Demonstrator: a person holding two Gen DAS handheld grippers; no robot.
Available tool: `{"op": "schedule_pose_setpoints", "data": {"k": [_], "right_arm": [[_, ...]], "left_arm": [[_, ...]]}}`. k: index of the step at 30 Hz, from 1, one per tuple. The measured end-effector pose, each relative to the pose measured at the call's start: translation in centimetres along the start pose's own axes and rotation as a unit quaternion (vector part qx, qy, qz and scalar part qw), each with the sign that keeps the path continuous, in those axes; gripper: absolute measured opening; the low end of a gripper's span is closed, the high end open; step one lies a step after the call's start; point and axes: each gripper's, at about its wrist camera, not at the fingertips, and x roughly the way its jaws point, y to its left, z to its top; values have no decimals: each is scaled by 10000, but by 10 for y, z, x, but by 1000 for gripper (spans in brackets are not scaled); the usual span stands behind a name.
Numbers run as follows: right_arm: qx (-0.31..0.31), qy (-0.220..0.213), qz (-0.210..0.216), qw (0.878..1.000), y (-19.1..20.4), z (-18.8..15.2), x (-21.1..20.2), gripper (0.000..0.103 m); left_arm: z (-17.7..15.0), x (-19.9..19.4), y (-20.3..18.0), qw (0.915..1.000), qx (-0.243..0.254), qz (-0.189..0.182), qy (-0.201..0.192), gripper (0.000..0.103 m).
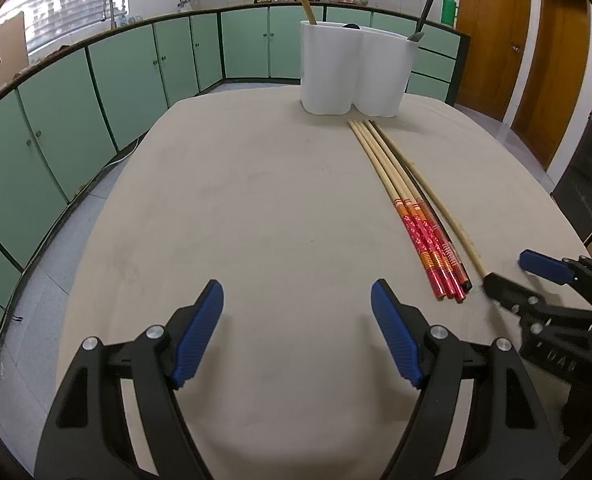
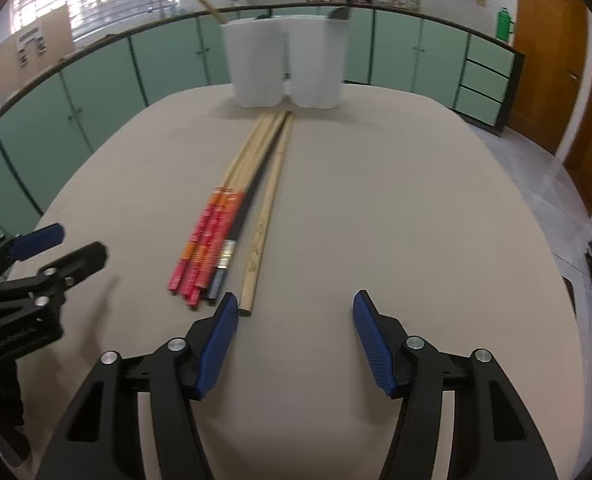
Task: Organize utensils
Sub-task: 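Grasp another plain wooden chopstick with the right tool, then grasp a red-patterned chopstick with left tool while right tool holds wooden chopstick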
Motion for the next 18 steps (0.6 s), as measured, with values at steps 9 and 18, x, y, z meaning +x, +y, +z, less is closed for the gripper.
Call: {"op": "schedule_pose_setpoints", "data": {"k": [9, 18], "right_arm": [[-81, -24, 206, 9998, 10, 3, 4, 40], [3, -25, 382, 9993, 6, 3, 3, 7]], "left_arm": [[1, 0, -3, 10000, 5, -23, -4, 75], [1, 3, -14, 9998, 102, -170, 92, 75]]}}
